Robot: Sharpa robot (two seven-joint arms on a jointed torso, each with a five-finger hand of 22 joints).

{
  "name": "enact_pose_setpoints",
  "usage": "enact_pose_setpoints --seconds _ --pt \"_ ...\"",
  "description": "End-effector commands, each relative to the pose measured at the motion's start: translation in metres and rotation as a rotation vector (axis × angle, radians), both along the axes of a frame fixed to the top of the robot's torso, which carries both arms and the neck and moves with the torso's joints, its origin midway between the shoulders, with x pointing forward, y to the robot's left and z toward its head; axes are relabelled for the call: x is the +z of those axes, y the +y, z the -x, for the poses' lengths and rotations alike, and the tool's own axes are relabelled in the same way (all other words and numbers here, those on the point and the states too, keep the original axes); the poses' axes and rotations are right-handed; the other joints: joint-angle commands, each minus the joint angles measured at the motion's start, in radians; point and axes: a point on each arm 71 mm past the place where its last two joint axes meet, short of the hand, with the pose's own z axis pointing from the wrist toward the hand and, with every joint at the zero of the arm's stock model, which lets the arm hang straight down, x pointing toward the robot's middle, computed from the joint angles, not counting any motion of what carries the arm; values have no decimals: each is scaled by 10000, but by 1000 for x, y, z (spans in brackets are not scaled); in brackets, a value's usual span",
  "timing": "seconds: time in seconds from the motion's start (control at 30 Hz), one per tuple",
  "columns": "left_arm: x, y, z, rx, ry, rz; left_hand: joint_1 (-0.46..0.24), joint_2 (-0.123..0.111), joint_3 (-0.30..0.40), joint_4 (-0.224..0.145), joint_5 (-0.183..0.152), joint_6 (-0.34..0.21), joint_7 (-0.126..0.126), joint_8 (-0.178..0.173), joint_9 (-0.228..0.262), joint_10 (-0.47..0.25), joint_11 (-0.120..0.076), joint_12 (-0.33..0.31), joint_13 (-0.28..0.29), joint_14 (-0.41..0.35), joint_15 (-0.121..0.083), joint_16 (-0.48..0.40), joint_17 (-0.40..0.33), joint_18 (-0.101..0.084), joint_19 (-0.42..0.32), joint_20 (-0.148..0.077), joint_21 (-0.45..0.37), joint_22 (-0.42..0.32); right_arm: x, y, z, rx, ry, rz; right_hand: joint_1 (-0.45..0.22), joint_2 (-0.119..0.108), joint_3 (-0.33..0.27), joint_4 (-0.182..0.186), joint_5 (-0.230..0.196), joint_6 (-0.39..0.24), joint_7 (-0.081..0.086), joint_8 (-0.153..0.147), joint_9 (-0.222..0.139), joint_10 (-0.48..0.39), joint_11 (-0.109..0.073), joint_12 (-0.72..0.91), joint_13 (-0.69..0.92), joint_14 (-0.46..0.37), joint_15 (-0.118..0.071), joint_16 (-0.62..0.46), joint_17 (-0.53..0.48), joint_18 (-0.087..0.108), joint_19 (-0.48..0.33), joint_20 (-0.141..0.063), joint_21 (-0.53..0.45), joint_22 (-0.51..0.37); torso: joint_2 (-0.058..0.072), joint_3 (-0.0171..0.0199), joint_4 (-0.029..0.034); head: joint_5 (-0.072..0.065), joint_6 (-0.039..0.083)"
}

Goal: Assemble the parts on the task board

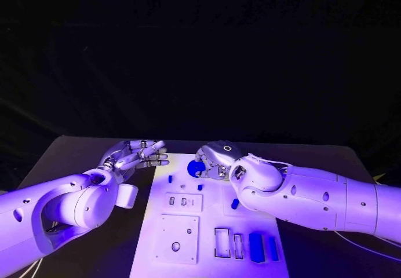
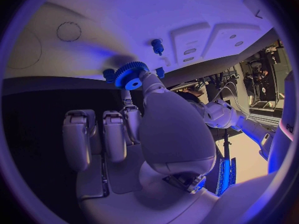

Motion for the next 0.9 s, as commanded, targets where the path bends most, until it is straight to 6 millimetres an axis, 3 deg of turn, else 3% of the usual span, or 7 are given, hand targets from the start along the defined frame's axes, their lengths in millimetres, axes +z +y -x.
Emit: enact_pose_setpoints --seconds 0.03,0.43,0.7,0.9 --pt "2 -3 1 -216 -33 108 7 72 8 -65 -29 24 63 -45 -12 19 47 -64 -17 11 80 -67 13 129 2 40 -39 -19 -4 0 -2 -69 130 421 -75 -119 79 77 -66 13 49 -87 -7 -39 56 -127 471 897 -51 1 2009 -121 383 -61 -41 1801 -6 5 -14 46 -24" --pt "1 -4 0 -253 12 105 7 72 8 -65 -29 24 63 -45 -12 19 47 -64 -17 11 80 -67 13 129 2 40 -39 -19 -6 4 -1 99 188 412 -139 -185 131 164 -166 -52 78 -169 -14 -97 82 -200 405 891 -30 -10 1985 -114 364 -42 -63 1781 -9 2 -15 57 9" --pt "1 -4 0 -250 24 100 7 72 8 -65 -29 24 63 -45 -12 19 47 -64 -17 11 80 -67 13 129 2 40 -39 -19 -6 6 -1 140 215 388 -508 -416 -2 512 -1302 -459 233 -589 -85 -215 234 -351 259 880 96 -32 1944 -99 320 66 -118 1740 -8 -5 -1 50 -8" --pt "1 -4 0 -233 29 93 7 72 8 -65 -29 24 63 -45 -12 19 47 -64 -17 11 80 -67 13 129 2 40 -39 -19 -9 4 -3 40 521 580 -860 -575 -278 931 -1471 -666 333 -872 -110 -325 332 -468 150 868 184 -55 1896 -77 262 150 -188 1677 -7 -4 -7 39 -17"
